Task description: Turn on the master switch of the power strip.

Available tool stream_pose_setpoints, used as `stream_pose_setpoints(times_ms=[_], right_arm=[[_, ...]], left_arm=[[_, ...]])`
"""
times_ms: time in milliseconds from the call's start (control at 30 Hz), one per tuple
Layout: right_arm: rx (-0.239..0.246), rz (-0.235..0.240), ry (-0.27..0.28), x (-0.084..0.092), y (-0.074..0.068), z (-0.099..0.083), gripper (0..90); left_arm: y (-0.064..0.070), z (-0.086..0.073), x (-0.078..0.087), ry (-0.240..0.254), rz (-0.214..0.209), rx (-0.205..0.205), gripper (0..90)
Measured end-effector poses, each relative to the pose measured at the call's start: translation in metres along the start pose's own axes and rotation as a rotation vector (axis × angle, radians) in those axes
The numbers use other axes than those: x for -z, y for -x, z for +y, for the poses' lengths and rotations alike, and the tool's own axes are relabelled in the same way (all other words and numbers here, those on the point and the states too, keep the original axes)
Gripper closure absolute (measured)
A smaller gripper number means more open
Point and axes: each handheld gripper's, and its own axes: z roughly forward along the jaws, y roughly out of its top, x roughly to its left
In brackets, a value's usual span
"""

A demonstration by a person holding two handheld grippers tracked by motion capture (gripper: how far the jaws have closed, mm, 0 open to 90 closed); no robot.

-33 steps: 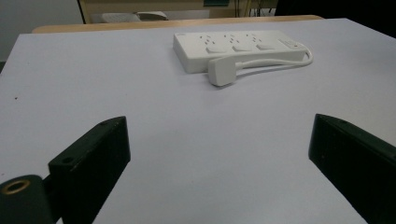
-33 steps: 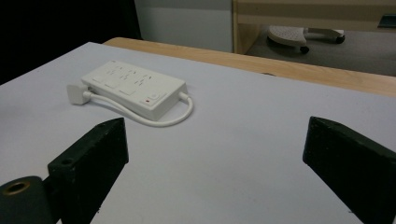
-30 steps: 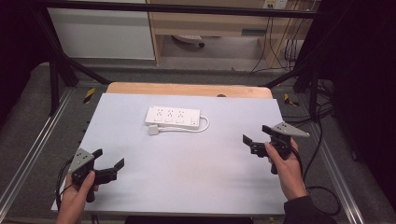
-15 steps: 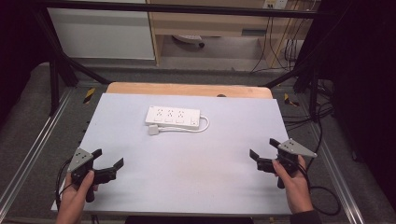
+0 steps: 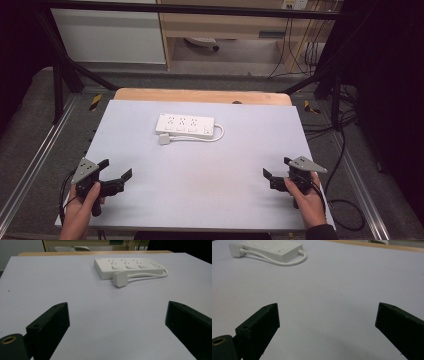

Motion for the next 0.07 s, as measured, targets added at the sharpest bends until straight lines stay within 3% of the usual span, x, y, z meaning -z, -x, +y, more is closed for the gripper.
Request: stream_pose_setpoints(times_ms=[67], right_arm=[[0.007, -0.006, -0.028, -0.0056, -0.0009, -0.0011, 5.9]], left_arm=[[0.0005, 0.0001, -0.0003, -0.001, -0.003, -0.005, 5.6]])
